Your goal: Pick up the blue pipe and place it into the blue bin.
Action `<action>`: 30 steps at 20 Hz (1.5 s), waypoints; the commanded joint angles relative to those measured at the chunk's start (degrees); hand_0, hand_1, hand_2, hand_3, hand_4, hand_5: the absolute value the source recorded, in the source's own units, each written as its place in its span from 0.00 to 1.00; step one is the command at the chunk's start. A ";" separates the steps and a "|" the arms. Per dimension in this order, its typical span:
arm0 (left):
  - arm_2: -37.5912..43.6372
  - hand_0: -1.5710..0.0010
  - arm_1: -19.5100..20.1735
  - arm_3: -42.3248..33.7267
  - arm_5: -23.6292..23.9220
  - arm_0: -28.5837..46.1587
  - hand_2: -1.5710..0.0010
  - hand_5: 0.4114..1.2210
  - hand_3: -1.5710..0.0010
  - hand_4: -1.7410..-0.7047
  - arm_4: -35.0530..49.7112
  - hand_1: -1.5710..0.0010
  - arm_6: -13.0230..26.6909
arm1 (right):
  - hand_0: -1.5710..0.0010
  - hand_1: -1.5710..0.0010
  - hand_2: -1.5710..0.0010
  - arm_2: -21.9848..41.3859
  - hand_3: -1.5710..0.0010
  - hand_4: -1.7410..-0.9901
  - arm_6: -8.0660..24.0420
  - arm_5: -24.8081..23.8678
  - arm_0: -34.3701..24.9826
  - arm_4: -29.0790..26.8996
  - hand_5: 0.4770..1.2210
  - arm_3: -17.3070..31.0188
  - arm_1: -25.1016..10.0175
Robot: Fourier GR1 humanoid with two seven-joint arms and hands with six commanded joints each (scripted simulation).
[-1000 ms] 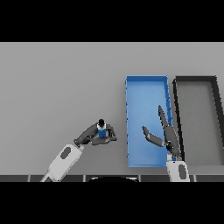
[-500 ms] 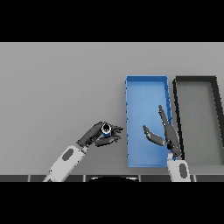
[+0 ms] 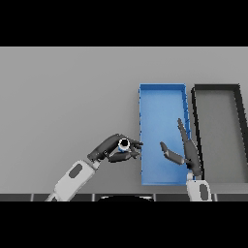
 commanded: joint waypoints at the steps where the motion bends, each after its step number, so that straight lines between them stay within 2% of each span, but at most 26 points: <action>1: -0.18 0.00 -0.46 0.35 0.38 -0.44 0.00 1.00 0.05 0.00 -0.48 0.00 0.85 | 1.00 1.00 1.00 -0.13 1.00 0.82 0.31 -0.01 0.23 -0.23 0.17 0.12 0.11; 5: -0.58 0.00 -0.35 0.29 0.34 0.05 0.00 1.00 0.05 0.00 -1.21 0.00 1.12 | 1.00 1.00 1.00 -0.04 1.00 0.75 0.73 -0.32 -0.07 -0.22 0.17 0.41 0.64; 7: 0.15 0.00 0.23 -0.02 -0.10 -0.22 0.00 1.00 0.05 0.00 -0.48 0.00 1.28 | 1.00 1.00 1.00 0.32 1.00 0.75 0.30 -0.32 0.29 -0.20 0.17 -0.05 1.02; 9: -0.34 0.00 -0.06 -0.07 0.13 0.08 0.00 1.00 0.05 0.00 -1.02 0.00 1.73 | 1.00 1.00 1.00 -0.81 1.00 0.73 -2.15 3.11 -0.25 -5.10 0.20 -1.64 -0.17; 11: 0.47 0.00 -0.18 0.52 -0.18 -0.94 0.00 1.00 0.05 0.00 -0.25 0.00 2.23 | 1.00 1.00 1.00 -1.86 1.00 0.70 -1.30 9.76 -1.87 -14.17 0.15 -3.64 -2.08; 14: -0.38 0.00 -0.17 -0.12 -0.26 -0.16 0.00 1.00 0.05 0.00 -0.88 0.00 1.60 | 1.00 1.00 1.00 -0.53 1.00 0.61 4.22 16.30 -4.89 -22.00 0.08 -10.58 -7.27; 15: -0.13 0.00 -0.44 0.21 -0.05 -0.80 0.00 1.00 0.05 0.00 -1.02 0.00 1.85 | 1.00 1.00 1.00 0.05 1.00 0.58 7.24 17.92 -6.44 -23.61 0.05 -11.90 -9.25; 18: -0.43 0.00 -0.70 1.16 -0.25 -0.98 0.00 1.00 0.05 0.00 -1.67 0.00 1.56 | 1.00 1.00 1.00 2.50 1.00 0.57 13.65 21.10 -10.92 -28.13 0.03 -15.26 -12.44; 20: -0.33 0.00 -0.69 0.35 -0.06 -1.23 0.00 1.00 0.05 0.00 -1.61 0.00 1.79 | 1.00 1.00 1.00 5.00 1.00 0.58 17.55 22.28 -14.71 -29.32 0.03 -15.21 -12.46; 24: 0.16 0.00 0.17 0.12 -0.74 -0.93 0.00 1.00 0.05 0.00 -1.09 0.00 1.42 | 1.00 1.00 1.00 9.61 1.00 0.60 19.46 24.98 -21.29 -26.01 0.06 -13.61 -11.37; 28: 0.14 0.00 0.33 0.67 -2.24 -0.55 0.00 1.00 0.04 0.00 -0.66 0.00 -0.77 | 1.00 1.00 1.00 13.58 1.00 0.68 23.98 25.48 -26.97 -26.00 0.07 -11.76 -8.23; 30: -0.67 0.00 -0.26 0.04 -2.64 -0.01 0.00 1.00 0.02 0.00 -0.48 0.00 -0.12 | 1.00 1.00 1.00 14.52 1.00 0.68 24.46 26.43 -29.01 -25.64 0.07 -9.82 -7.13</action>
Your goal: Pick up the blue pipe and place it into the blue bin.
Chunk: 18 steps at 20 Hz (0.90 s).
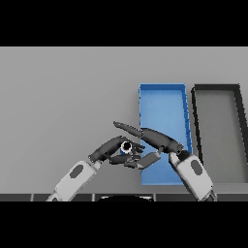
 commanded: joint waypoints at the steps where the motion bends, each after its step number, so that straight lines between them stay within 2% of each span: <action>1: 0.10 0.00 0.48 -0.29 0.01 0.20 0.00 1.00 0.02 0.00 -0.18 0.00 0.25 | 1.00 1.00 1.00 0.49 1.00 0.69 -0.64 0.19 -0.53 0.96 0.07 0.94 0.72; 4: 0.58 0.00 0.90 0.53 0.62 -0.80 0.00 1.00 0.02 0.00 -1.89 0.00 0.50 | 1.00 1.00 1.00 1.41 1.00 0.70 0.48 0.64 -4.37 0.62 0.04 3.72 3.13; 6: 1.14 0.00 1.12 0.53 -0.75 -0.55 0.00 1.00 0.06 0.00 0.02 0.00 0.82 | 0.97 0.95 0.93 1.71 0.97 0.66 0.95 1.39 -6.07 -0.44 0.04 4.65 3.93; 7: 0.81 0.11 1.40 0.36 -0.37 -1.27 0.16 1.00 0.18 0.00 -1.70 0.16 0.66 | 0.88 0.86 0.85 1.87 0.90 0.59 1.44 1.83 -7.33 -0.87 0.04 5.41 4.38; 8: -0.53 0.25 2.42 0.48 -0.93 -2.30 0.32 1.00 0.34 0.06 -3.80 0.31 4.95 | 0.78 0.76 0.76 2.21 0.81 0.54 2.56 2.27 -8.66 -1.07 0.04 6.33 4.90; 9: -1.01 0.37 3.54 -0.16 -2.31 -2.77 0.46 1.00 0.48 0.18 -4.00 0.44 7.75 | 0.66 0.66 0.66 2.59 0.72 0.51 3.14 2.19 -10.22 -0.45 0.04 7.66 5.93; 10: -0.54 0.48 3.78 -0.91 -2.22 -2.48 0.57 1.00 0.58 0.25 -4.42 0.55 9.92 | 0.54 0.55 0.53 2.88 0.60 0.41 1.49 2.88 -10.28 0.06 0.06 8.32 5.95; 11: -0.09 0.51 2.98 -0.55 -1.96 -1.97 0.56 1.00 0.63 0.20 -4.71 0.55 8.14 | 0.43 0.44 0.42 3.03 0.51 0.34 0.93 3.41 -10.62 -1.52 0.10 8.68 6.30; 12: 0.32 0.40 2.41 -0.44 -0.92 -1.70 0.45 1.00 0.50 0.16 -5.63 0.44 6.91 | 0.35 0.36 0.34 3.45 0.45 0.28 1.11 3.67 -10.80 -3.54 0.17 8.87 6.80; 13: 0.98 0.32 1.48 -0.21 -0.75 -1.75 0.38 1.00 0.40 0.13 -5.20 0.35 7.48 | 0.28 0.28 0.27 3.86 0.39 0.24 0.29 3.63 -10.57 -4.91 0.25 9.19 6.74; 14: 1.30 0.26 0.98 -0.36 -0.94 -1.58 0.33 1.00 0.32 0.10 -4.26 0.28 5.39 | 0.22 0.23 0.22 3.56 0.31 0.29 2.61 3.30 -10.75 -6.47 0.34 9.76 6.22; 15: 1.68 0.21 -0.08 -0.33 -0.61 -0.96 0.29 1.00 0.26 0.08 -2.86 0.23 3.97 | 0.18 0.18 0.17 4.05 0.25 0.33 3.40 3.23 -10.23 -7.21 0.47 10.14 7.02; 17: 2.51 0.13 -0.79 -0.59 -0.91 -0.47 0.20 1.00 0.16 0.05 -1.15 0.14 1.82 | 0.11 0.12 0.11 4.53 0.16 0.39 0.75 2.59 -9.53 -6.01 0.66 9.35 7.61; 18: 2.49 0.11 -1.13 0.01 -1.34 -0.52 0.17 1.00 0.13 0.04 -1.10 0.12 0.89 | 0.09 0.09 0.09 4.95 0.13 0.40 -2.27 2.83 -8.97 -2.87 0.73 8.62 6.49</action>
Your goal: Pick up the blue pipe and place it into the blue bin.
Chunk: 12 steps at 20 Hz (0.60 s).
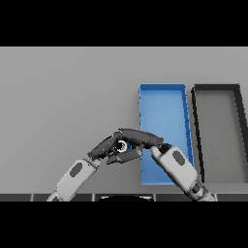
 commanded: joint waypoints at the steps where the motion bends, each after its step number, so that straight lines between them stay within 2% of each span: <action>1: -0.07 0.08 0.26 0.12 0.38 -0.03 0.14 1.00 0.11 0.03 -0.41 0.09 0.55 | 0.07 0.07 0.07 0.02 0.10 0.39 -1.16 0.47 -0.44 1.83 0.78 0.48 -0.61; 2: 0.16 0.07 0.20 0.48 0.17 -0.43 0.13 1.00 0.08 0.03 0.01 0.07 0.96 | 0.06 0.06 0.06 0.48 0.08 0.38 -1.79 0.78 -0.86 2.61 0.83 1.10 -0.45; 5: 0.78 0.03 0.89 -0.19 0.16 -0.40 0.12 1.00 0.04 0.01 1.33 0.04 0.32 | 0.03 0.03 0.03 -0.09 0.04 0.35 -0.79 0.04 -1.02 1.39 0.91 0.27 -0.27; 6: 0.56 0.09 1.68 -0.77 0.37 -0.17 0.22 1.00 0.15 0.09 0.62 0.14 -0.52 | 0.02 0.02 0.02 -0.36 0.03 0.35 -1.87 -0.50 -0.61 0.94 0.93 0.39 -0.04; 7: -0.49 0.26 2.57 -0.56 0.66 -0.29 0.38 1.00 0.32 0.20 -1.50 0.31 -1.72 | 0.02 0.02 0.02 0.12 0.03 0.34 -0.36 -1.15 0.04 0.31 0.94 -0.10 0.67; 9: -1.28 0.53 4.86 0.33 -1.65 -1.49 0.60 1.00 0.57 0.42 -4.06 0.56 -2.77 | 0.01 0.01 0.01 -0.36 0.02 0.34 2.16 -0.38 -0.06 0.13 0.96 0.20 1.27; 10: -1.71 0.62 4.83 0.28 -2.00 -2.07 0.68 1.00 0.65 0.51 -5.15 0.65 -2.05 | 0.01 0.01 0.01 -0.66 0.01 0.33 3.01 0.01 -0.05 0.61 0.97 -0.16 1.64; 11: -1.82 0.70 5.06 0.43 -2.37 -2.27 0.75 0.96 0.72 0.58 -6.31 0.72 -2.76 | 0.01 0.01 0.01 -0.82 0.01 0.33 3.46 0.65 0.40 0.74 0.98 -0.76 1.96; 12: -1.71 0.76 5.32 0.58 -2.59 -2.27 0.80 0.87 0.78 0.63 -6.95 0.77 -3.55 | 0.01 0.01 0.01 -1.07 0.01 0.33 3.38 1.07 0.79 1.20 0.98 -0.93 2.56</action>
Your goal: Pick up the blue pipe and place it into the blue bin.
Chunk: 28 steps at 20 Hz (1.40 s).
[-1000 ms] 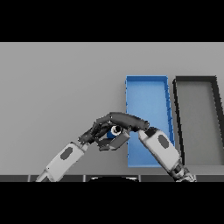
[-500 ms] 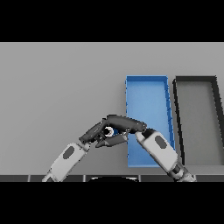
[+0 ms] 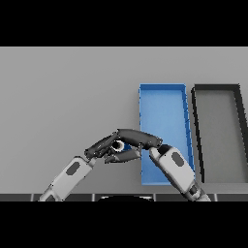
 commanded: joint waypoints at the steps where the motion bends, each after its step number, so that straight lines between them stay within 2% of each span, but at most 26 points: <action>1: 0.05 0.81 -0.22 0.51 0.29 -0.17 0.84 0.75 0.82 0.68 -0.02 0.82 0.97 | 0.01 0.01 0.00 -0.58 0.01 0.33 -0.27 0.65 0.00 0.08 0.99 0.23 0.43; 2: 0.01 0.85 0.59 0.59 0.59 0.52 0.87 0.64 0.86 0.72 -0.55 0.86 1.59 | 0.00 0.00 0.00 -1.01 0.01 0.33 -1.75 1.07 0.09 0.48 0.99 0.25 0.92; 3: 0.17 0.88 -0.17 1.38 1.19 -0.45 0.90 0.54 0.89 0.75 -0.84 0.88 4.32 | 0.00 0.00 0.00 -1.35 0.00 0.33 -3.37 1.75 0.59 0.30 0.99 0.08 0.91; 4: -0.16 0.90 -0.25 1.26 1.17 -0.52 0.92 0.46 0.91 0.77 -1.13 0.91 5.29 | 0.00 0.00 0.00 -1.20 0.00 0.33 -3.43 1.84 0.38 0.78 0.99 0.11 1.47; 5: -0.02 0.92 0.50 0.61 1.14 -0.11 0.93 0.40 0.93 0.80 -1.13 0.93 5.26 | 0.00 0.00 0.00 -1.71 0.00 0.33 -3.94 2.14 -0.13 1.50 0.99 0.75 1.45; 6: 0.01 0.94 0.58 0.86 1.37 -0.08 0.95 0.35 0.94 0.81 -1.21 0.94 5.07 | 0.00 0.00 0.00 -2.03 0.00 0.33 -3.03 2.10 -0.70 1.87 1.00 1.20 1.88; 8: 0.03 0.96 0.50 0.68 1.52 0.13 0.97 0.28 0.96 0.82 -0.98 0.96 5.65 | 0.00 0.00 0.00 -1.37 0.00 0.33 -3.62 2.60 0.47 3.33 1.00 0.77 2.85; 9: 0.15 0.97 0.43 0.87 1.19 0.47 0.97 0.25 0.97 0.82 -0.22 0.97 5.51 | 0.00 0.00 0.00 -2.26 0.00 0.33 -3.26 2.86 0.15 2.33 1.00 0.86 2.89; 11: 0.52 0.98 0.00 1.37 1.07 0.31 0.98 0.22 0.98 0.82 0.67 0.98 7.10 | 0.00 0.00 0.00 -2.73 0.00 0.33 -3.47 3.55 -0.16 2.42 1.00 1.10 3.27; 13: 0.45 0.99 -0.01 0.93 1.50 0.83 0.99 0.19 0.99 0.81 0.63 0.99 8.40 | 0.00 0.00 0.00 -3.60 0.00 0.34 -1.78 2.74 -0.29 -0.16 1.00 -0.05 3.65; 15: 0.86 0.99 0.27 1.43 1.88 0.99 0.99 0.18 0.99 0.81 0.48 0.99 9.28 | 0.00 0.00 0.00 -4.62 0.00 0.33 1.94 1.56 -0.77 -2.90 1.00 -0.10 3.76; 16: 0.83 0.99 -0.08 1.73 1.62 0.81 0.99 0.17 0.99 0.81 0.80 0.99 9.30 | 0.00 0.00 0.00 -5.13 0.00 0.33 4.33 0.82 -1.11 -6.20 1.00 -0.90 4.02; 18: 0.10 1.00 -0.69 1.55 1.70 1.18 1.00 0.15 1.00 0.80 0.52 1.00 9.99 | 0.00 0.00 0.00 -6.42 0.00 0.21 8.52 -1.12 -2.57 -12.44 1.00 -2.87 3.02; 20: 0.15 1.00 -0.46 0.88 1.73 1.19 1.00 0.13 1.00 0.80 0.63 1.00 10.83 | 0.00 0.00 0.00 -8.44 0.00 0.14 12.61 -5.22 -5.95 -17.75 1.00 -3.74 2.48; 21: 0.05 1.00 -0.34 0.73 1.52 1.24 1.00 0.12 1.00 0.80 0.74 1.00 11.09 | 0.00 0.00 0.00 -9.91 0.00 0.11 14.03 -7.35 -7.70 -21.38 1.00 -4.02 1.00; 23: -0.08 1.00 -0.36 0.29 1.31 1.59 1.00 0.11 1.00 0.79 1.08 1.00 11.25 | 0.00 0.00 0.00 -10.66 0.00 0.07 14.27 -14.39 -13.24 -28.02 0.93 -3.46 -3.46; 25: -0.32 1.00 -0.41 0.04 1.34 1.59 1.00 0.11 1.00 0.80 0.99 1.00 12.27 | 0.00 0.00 0.00 -14.46 0.00 0.04 13.31 -17.69 -19.45 -33.29 0.89 -2.79 -5.50; 27: -0.36 1.00 -0.15 -0.73 1.36 1.66 1.00 0.11 1.00 0.80 0.94 1.00 11.79 | 0.00 0.00 0.00 -17.61 0.00 0.03 11.38 -18.69 -24.70 -33.22 0.87 -0.47 -8.07; 28: -0.32 1.00 0.35 -0.45 1.28 2.00 1.00 0.11 1.00 0.80 0.64 1.00 10.85 | 0.00 0.00 0.00 -19.44 0.00 0.02 10.84 -20.72 -27.03 -33.14 0.86 0.97 -9.18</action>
